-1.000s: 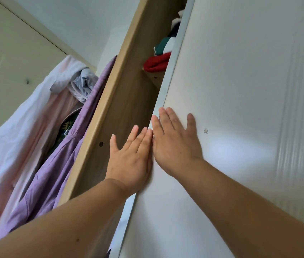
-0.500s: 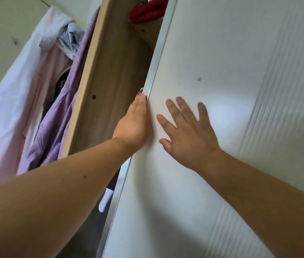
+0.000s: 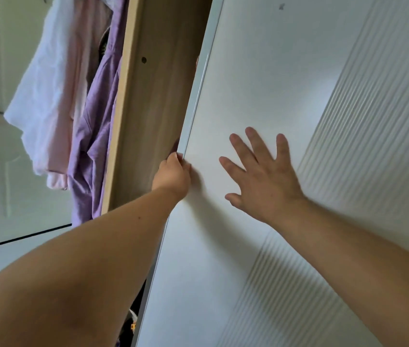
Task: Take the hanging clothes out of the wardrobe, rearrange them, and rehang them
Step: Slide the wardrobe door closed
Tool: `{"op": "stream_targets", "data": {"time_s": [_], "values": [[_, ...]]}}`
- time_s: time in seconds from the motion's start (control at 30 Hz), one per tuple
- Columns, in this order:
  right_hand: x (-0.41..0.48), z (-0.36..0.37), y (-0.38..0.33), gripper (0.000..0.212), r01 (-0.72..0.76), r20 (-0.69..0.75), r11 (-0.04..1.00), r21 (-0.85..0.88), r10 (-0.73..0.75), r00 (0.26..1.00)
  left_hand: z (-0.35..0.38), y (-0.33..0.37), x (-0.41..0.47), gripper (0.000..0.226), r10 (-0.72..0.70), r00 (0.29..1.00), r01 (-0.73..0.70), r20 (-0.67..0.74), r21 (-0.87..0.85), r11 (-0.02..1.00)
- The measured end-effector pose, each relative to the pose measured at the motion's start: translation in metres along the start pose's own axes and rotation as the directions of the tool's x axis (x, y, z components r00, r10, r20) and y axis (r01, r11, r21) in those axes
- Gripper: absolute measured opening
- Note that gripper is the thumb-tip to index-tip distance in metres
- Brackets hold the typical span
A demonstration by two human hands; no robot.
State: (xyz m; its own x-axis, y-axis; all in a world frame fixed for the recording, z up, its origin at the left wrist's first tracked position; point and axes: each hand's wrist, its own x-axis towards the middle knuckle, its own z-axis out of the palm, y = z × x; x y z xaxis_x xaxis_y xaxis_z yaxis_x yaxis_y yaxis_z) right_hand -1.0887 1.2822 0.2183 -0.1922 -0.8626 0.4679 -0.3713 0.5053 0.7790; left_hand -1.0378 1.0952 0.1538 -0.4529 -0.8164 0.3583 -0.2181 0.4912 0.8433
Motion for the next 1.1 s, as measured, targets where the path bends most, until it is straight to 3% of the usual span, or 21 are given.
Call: {"op": "stream_targets", "data": {"time_s": [0.2, 0.4, 0.63, 0.73, 0.8, 0.9, 1.1], "values": [[-0.016, 0.003, 0.007, 0.078, -0.015, -0.033, 0.997, -0.071, 0.013, 0.999, 0.003, 0.007, -0.013, 0.03, -0.01, 1.0, 0.011, -0.018, 0.018, 1.0], [-0.043, 0.008, 0.006, 0.081, 0.016, 0.009, 1.0, -0.026, -0.016, 1.0, 0.018, 0.02, -0.041, 0.033, 0.05, 0.998, -0.049, -0.029, 0.031, 0.998], [-0.072, 0.017, 0.019, 0.085, -0.012, 0.047, 0.998, -0.058, 0.014, 0.999, 0.044, 0.034, -0.076, 0.005, 0.142, 0.988, -0.143, -0.065, -0.018, 0.99], [-0.078, 0.016, 0.024, 0.085, -0.004, 0.069, 0.999, -0.041, 0.007, 0.998, 0.05, 0.037, -0.088, 0.011, 0.151, 0.983, -0.151, -0.105, 0.001, 0.988], [-0.078, 0.015, 0.024, 0.085, 0.003, 0.071, 1.0, -0.03, -0.001, 0.997, 0.051, 0.035, -0.089, 0.035, 0.163, 0.982, -0.159, -0.091, 0.047, 0.986], [-0.076, 0.014, 0.022, 0.086, 0.002, 0.068, 1.0, -0.005, -0.002, 0.998, 0.047, 0.031, -0.086, 0.064, 0.17, 0.969, -0.133, -0.177, 0.204, 0.97], [-0.058, 0.012, 0.012, 0.085, 0.015, 0.063, 0.999, 0.032, -0.017, 0.998, 0.039, 0.015, -0.068, 0.072, 0.229, 0.946, -0.125, -0.231, 0.391, 0.912]]}}
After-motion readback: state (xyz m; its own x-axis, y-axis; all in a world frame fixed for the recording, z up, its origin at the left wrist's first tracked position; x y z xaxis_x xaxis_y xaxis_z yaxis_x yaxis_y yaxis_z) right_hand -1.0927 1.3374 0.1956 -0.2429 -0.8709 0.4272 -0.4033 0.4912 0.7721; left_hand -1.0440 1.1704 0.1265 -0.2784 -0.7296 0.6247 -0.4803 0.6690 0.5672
